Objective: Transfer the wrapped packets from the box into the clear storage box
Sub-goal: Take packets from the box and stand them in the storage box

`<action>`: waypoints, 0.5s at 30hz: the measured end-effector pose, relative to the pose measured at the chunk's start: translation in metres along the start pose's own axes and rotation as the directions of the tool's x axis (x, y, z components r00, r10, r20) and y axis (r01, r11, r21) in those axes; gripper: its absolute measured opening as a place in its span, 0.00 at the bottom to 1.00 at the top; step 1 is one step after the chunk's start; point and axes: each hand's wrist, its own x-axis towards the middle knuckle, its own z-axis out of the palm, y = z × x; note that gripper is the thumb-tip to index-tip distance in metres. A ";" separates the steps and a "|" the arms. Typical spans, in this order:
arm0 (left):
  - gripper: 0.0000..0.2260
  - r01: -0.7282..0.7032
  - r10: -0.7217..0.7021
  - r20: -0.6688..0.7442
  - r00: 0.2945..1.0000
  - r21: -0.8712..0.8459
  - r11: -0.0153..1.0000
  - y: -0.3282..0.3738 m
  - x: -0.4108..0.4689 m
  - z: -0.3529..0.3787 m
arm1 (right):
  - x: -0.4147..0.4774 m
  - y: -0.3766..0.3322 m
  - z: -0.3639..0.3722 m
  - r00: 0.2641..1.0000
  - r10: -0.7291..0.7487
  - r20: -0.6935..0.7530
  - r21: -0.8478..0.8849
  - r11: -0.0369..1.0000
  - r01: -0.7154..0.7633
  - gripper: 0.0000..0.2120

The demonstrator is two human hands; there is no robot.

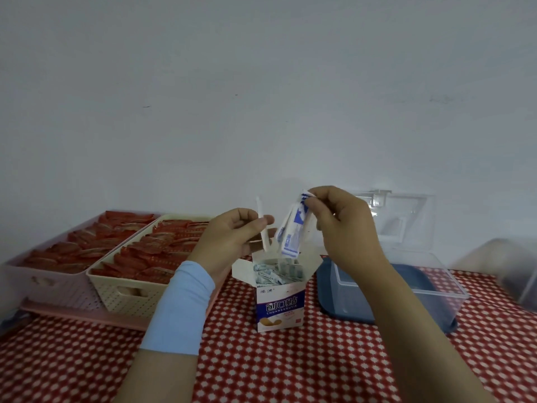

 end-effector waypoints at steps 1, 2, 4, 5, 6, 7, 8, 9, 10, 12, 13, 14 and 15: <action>0.05 0.029 -0.026 0.075 0.997 -0.048 0.998 0.002 -0.002 0.002 | 0.000 -0.004 0.000 0.997 0.008 0.080 0.028 1.000 -0.010 0.09; 0.08 0.058 -0.046 0.147 0.988 -0.079 0.995 0.003 -0.004 0.004 | -0.001 -0.007 0.000 0.988 0.013 0.154 0.028 0.999 -0.018 0.11; 0.14 0.093 -0.064 0.236 0.970 -0.115 0.989 0.004 -0.005 0.009 | -0.003 -0.006 0.005 0.980 0.018 0.199 0.017 1.000 -0.022 0.11; 0.15 0.105 -0.067 0.253 0.965 -0.138 0.985 0.003 -0.006 0.011 | -0.004 -0.004 0.007 0.984 0.020 0.179 0.011 1.000 -0.023 0.10; 0.15 0.116 -0.070 0.266 0.961 -0.163 0.980 0.003 -0.006 0.012 | -0.004 -0.003 0.007 0.988 0.019 0.152 0.003 1.000 -0.020 0.09; 0.16 0.130 -0.075 0.282 0.956 -0.182 0.975 0.002 -0.007 0.013 | -0.004 -0.001 0.007 0.991 0.019 0.134 -0.001 1.000 -0.019 0.07; 0.18 0.144 -0.082 0.299 0.951 -0.191 0.971 0.001 -0.007 0.014 | -0.004 0.000 0.007 0.991 0.027 0.129 0.009 1.000 -0.029 0.06; 0.20 0.157 -0.090 0.311 0.946 -0.199 0.967 0.001 -0.008 0.016 | -0.004 0.001 0.007 0.990 0.054 0.133 0.036 0.998 -0.059 0.07; 0.21 0.169 -0.097 0.318 0.943 -0.206 0.964 0.000 -0.008 0.018 | -0.005 0.001 0.008 0.985 0.091 0.144 0.067 0.993 -0.101 0.07; 0.24 0.191 -0.116 0.321 0.940 -0.213 0.958 -0.002 -0.010 0.023 | -0.006 0.000 0.011 0.982 0.119 0.148 0.072 0.989 -0.131 0.07; 0.26 0.197 -0.121 0.324 0.938 -0.215 0.957 -0.002 -0.010 0.026 | -0.006 0.000 0.012 0.983 0.114 0.143 0.059 0.991 -0.123 0.06; 0.27 0.201 -0.123 0.329 0.936 -0.217 0.955 -0.003 -0.010 0.028 | -0.006 -0.001 0.013 0.984 0.112 0.139 0.063 0.991 -0.122 0.05; 0.27 0.208 -0.126 0.335 0.934 -0.222 0.953 -0.004 -0.010 0.030 | -0.006 -0.002 0.014 0.983 0.126 0.134 0.097 0.985 -0.139 0.04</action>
